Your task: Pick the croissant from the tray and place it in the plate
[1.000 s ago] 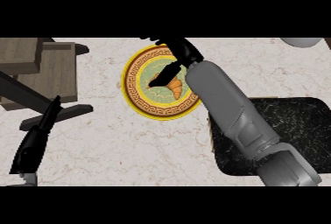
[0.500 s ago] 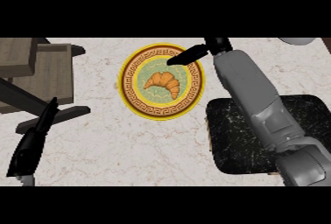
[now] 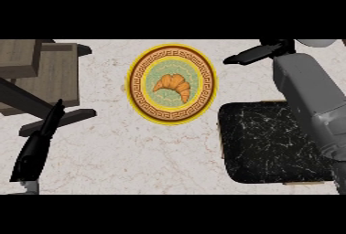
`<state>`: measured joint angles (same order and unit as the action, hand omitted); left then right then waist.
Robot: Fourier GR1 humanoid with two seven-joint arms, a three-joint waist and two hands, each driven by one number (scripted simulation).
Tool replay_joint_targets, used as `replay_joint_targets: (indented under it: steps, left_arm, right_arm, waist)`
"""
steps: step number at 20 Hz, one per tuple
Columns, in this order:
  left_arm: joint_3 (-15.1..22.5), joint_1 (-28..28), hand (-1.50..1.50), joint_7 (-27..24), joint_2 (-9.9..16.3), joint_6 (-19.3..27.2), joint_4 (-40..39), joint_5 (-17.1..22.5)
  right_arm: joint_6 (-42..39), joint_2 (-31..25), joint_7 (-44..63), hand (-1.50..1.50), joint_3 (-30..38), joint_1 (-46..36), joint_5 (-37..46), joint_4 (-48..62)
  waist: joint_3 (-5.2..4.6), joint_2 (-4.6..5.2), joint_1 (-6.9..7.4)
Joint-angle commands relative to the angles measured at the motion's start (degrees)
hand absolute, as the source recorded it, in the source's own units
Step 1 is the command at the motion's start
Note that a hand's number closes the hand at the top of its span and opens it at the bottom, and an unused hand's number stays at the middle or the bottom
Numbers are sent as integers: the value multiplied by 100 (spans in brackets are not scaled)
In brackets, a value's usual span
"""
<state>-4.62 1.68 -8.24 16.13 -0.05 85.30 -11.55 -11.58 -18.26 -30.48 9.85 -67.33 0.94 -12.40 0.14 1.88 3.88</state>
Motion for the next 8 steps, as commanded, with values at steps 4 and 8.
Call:
replay_joint_targets:
  steps: [4,8]
  left_arm:
    - [30,-192,0,126,22,-82,-57,-23]
    - [69,-156,0,149,-30,-34,134,-55]
  right_arm:
    - [-591,-647,-607,-150,35,117,103,243]
    - [-622,-806,-710,-150,53,188,148,387]
  waist:
    - [6,53,103]
    - [9,52,153]
